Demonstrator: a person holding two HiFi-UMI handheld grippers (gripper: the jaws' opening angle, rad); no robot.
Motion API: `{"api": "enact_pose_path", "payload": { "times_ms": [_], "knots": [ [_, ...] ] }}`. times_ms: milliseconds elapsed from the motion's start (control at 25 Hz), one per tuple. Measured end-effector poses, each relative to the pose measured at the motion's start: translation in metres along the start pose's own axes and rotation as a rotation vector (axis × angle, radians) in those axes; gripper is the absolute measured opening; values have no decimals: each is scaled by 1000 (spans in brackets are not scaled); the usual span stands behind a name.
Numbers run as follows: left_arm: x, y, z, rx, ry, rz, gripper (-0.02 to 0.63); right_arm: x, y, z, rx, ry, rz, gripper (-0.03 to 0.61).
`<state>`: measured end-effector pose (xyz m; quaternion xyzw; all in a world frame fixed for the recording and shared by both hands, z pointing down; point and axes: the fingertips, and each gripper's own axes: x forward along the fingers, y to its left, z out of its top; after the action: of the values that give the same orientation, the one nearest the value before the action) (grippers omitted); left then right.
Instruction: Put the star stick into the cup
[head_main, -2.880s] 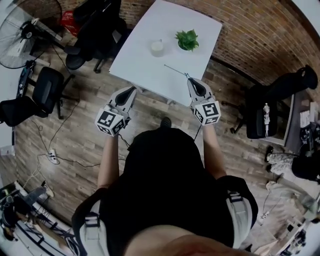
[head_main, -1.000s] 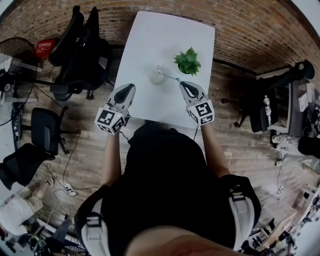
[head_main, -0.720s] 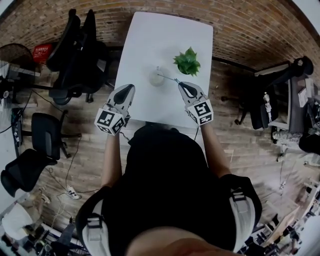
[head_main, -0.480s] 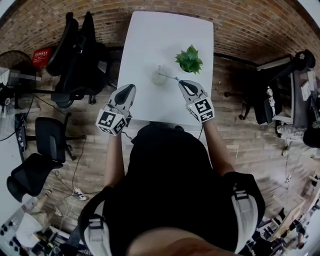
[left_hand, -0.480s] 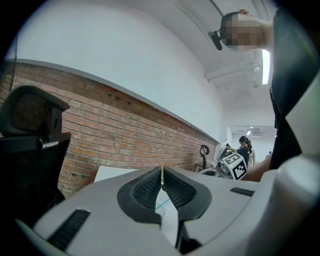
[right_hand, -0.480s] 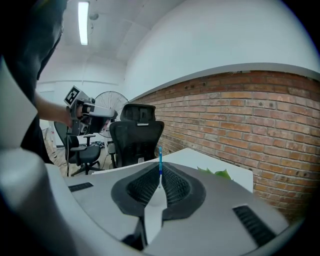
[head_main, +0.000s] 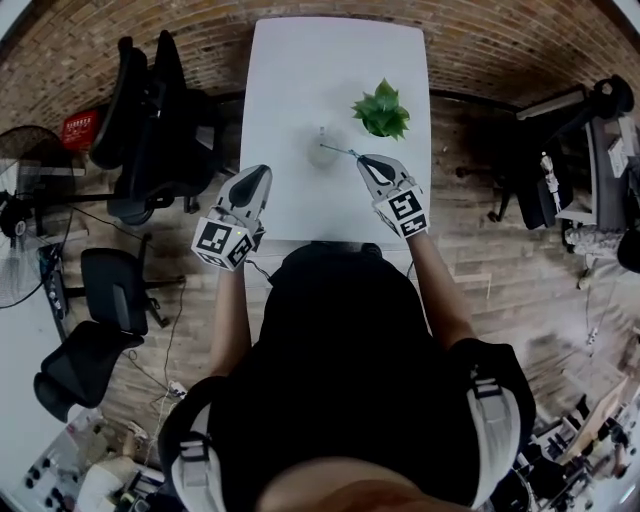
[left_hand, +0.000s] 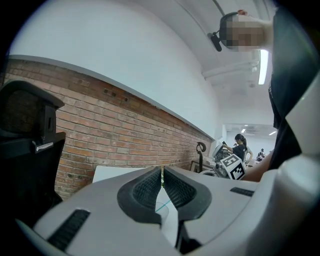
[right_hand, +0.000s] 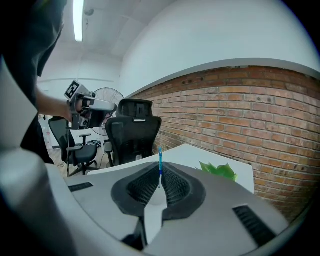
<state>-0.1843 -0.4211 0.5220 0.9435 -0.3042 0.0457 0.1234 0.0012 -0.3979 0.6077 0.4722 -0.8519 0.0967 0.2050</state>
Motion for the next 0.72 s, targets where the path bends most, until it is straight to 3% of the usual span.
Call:
{"api": "enact_pose_path", "payload": {
  "times_ms": [720],
  "knots": [
    [11, 19, -1, 4, 16, -72, 32, 20, 3, -4, 36, 17, -51, 12]
  ]
}}
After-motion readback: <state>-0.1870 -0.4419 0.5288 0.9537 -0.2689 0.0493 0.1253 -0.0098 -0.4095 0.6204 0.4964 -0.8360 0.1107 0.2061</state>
